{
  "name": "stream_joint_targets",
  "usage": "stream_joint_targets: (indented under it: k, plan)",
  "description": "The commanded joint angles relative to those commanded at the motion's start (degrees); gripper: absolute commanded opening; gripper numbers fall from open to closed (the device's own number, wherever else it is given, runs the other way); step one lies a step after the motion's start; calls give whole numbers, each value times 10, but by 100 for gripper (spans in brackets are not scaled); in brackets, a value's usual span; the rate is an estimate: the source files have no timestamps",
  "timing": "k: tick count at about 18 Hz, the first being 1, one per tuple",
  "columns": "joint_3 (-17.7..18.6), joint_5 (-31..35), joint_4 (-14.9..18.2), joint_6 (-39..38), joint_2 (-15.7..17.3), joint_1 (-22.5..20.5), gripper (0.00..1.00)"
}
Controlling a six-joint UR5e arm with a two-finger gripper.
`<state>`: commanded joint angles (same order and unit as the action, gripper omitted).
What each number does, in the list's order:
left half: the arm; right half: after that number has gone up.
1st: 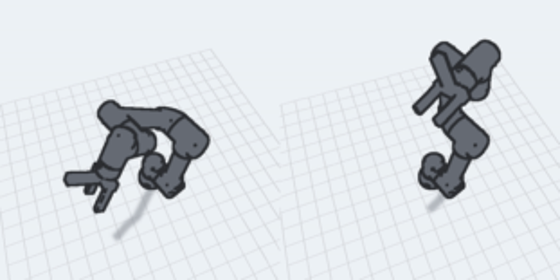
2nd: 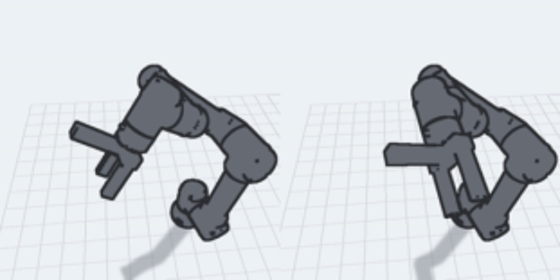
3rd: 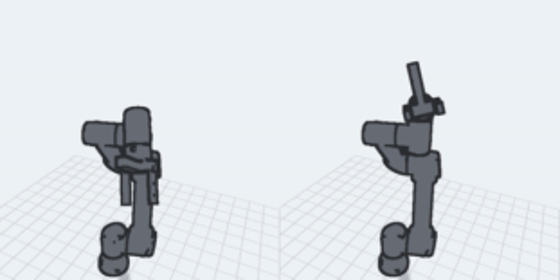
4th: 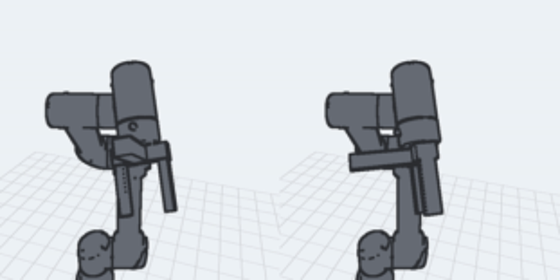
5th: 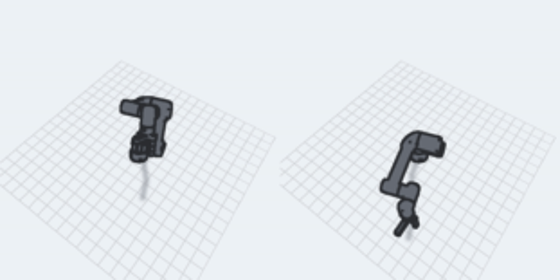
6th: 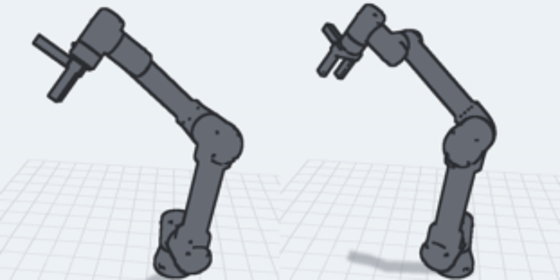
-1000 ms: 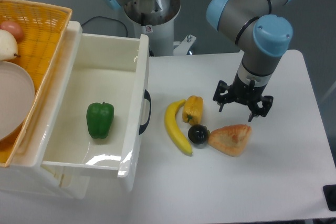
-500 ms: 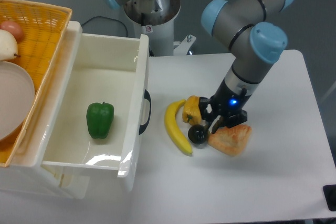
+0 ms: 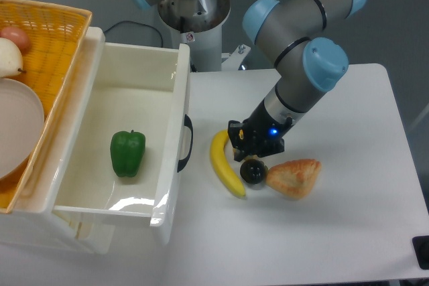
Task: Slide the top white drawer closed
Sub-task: 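Move the gripper over the fruit toward the open white drawer's front panel, then push the drawer front with the gripper, sliding the drawer into the cabinet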
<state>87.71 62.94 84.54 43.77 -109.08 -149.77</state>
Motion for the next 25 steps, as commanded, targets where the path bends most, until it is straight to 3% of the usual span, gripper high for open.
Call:
stream_joint_targets:
  k: [7,25]
  plan:
    - [0,-13,30,0,8,20,11]
    - [2,-26,56,0,19,43,10]
